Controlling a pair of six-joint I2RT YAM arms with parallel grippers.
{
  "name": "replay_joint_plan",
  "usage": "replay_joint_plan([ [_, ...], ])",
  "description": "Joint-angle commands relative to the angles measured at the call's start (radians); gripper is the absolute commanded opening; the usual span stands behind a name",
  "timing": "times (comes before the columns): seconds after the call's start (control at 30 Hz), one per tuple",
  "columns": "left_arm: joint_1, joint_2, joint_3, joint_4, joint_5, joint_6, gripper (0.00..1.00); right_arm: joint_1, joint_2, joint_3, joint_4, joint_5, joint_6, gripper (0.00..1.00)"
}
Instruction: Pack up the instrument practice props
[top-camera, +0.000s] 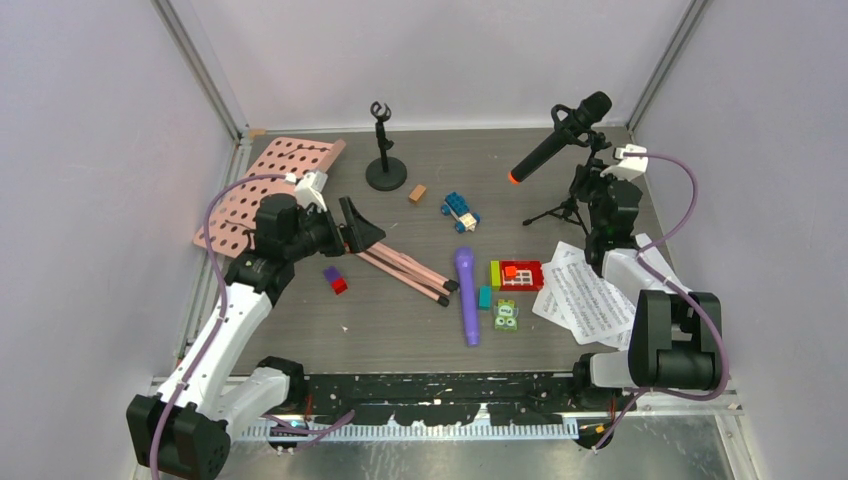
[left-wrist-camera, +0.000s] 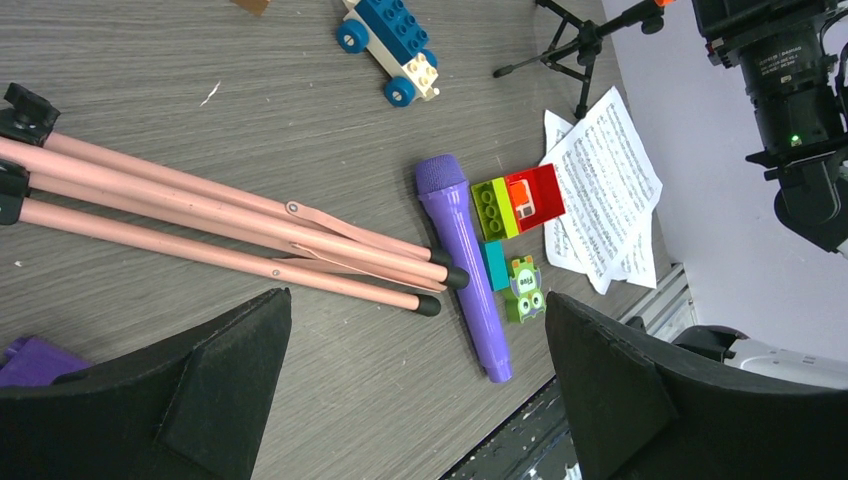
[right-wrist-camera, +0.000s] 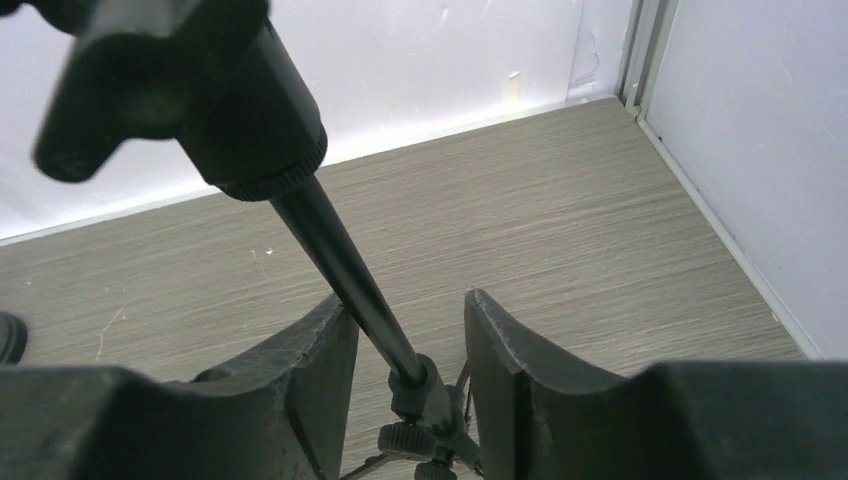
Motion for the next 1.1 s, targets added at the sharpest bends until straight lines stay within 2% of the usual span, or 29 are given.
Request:
replay_joint_plan([
  [0.0, 0.005, -0.014, 0.046, -0.005, 0.013, 0.046, 1.00, -0.005, 0.004, 0.041, 0.106, 0.022, -0.034, 0.44],
  [0.13, 0.005, -0.014, 0.045, -0.010, 0.011, 0.054, 1.00, -0.006, 0.003, 0.026, 0.176, 0.043, -0.066, 0.25],
  [0.47, 0.005, -0.019, 0.047, -0.017, 0.007, 0.060, 1.00, -0.005, -0.061, 0.153, 0.049, -0.010, -0.105, 0.01],
  [0.73, 0.010, -0.072, 0.073, -0.067, -0.010, 0.090, 1.00, 0.028, -0.157, 0.255, -0.056, -0.110, -0.135, 0.01],
  [0.97, 0.018, -0.135, 0.224, -0.192, -0.058, 0.142, 1.00, 0.241, -0.262, 0.328, -0.170, -0.093, -0.210, 0.01],
  [1.07, 0.019, -0.136, 0.347, -0.369, -0.140, 0.169, 1.00, 0.381, -0.303, 0.355, -0.243, -0.079, -0.241, 0.01],
])
